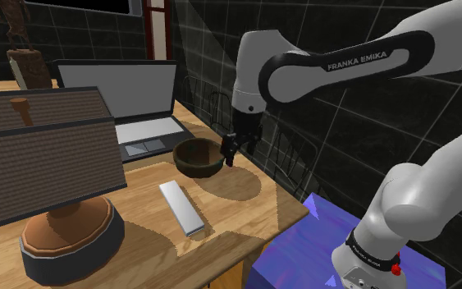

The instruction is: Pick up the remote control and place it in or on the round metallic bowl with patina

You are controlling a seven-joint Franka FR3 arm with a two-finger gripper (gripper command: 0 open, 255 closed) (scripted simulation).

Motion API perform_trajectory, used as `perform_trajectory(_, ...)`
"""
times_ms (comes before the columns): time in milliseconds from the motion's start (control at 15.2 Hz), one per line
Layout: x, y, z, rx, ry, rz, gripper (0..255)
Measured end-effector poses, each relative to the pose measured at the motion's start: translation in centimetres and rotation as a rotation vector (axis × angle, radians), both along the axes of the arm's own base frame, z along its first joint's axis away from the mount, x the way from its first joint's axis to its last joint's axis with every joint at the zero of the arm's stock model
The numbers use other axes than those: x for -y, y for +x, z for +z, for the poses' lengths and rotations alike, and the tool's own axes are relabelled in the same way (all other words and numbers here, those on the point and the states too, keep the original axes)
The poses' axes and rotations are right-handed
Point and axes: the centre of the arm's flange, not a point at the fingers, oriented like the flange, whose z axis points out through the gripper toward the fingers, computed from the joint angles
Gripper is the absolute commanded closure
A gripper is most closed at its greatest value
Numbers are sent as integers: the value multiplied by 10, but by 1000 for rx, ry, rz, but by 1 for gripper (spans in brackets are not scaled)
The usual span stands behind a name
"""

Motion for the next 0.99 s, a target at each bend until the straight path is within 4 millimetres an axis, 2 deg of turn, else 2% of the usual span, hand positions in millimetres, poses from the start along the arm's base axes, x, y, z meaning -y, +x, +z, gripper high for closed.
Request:
perform_trajectory(462,-70,35,-38,6,-9,1,0)
perform_trajectory(990,-154,75,-93,12,-15,1,0)
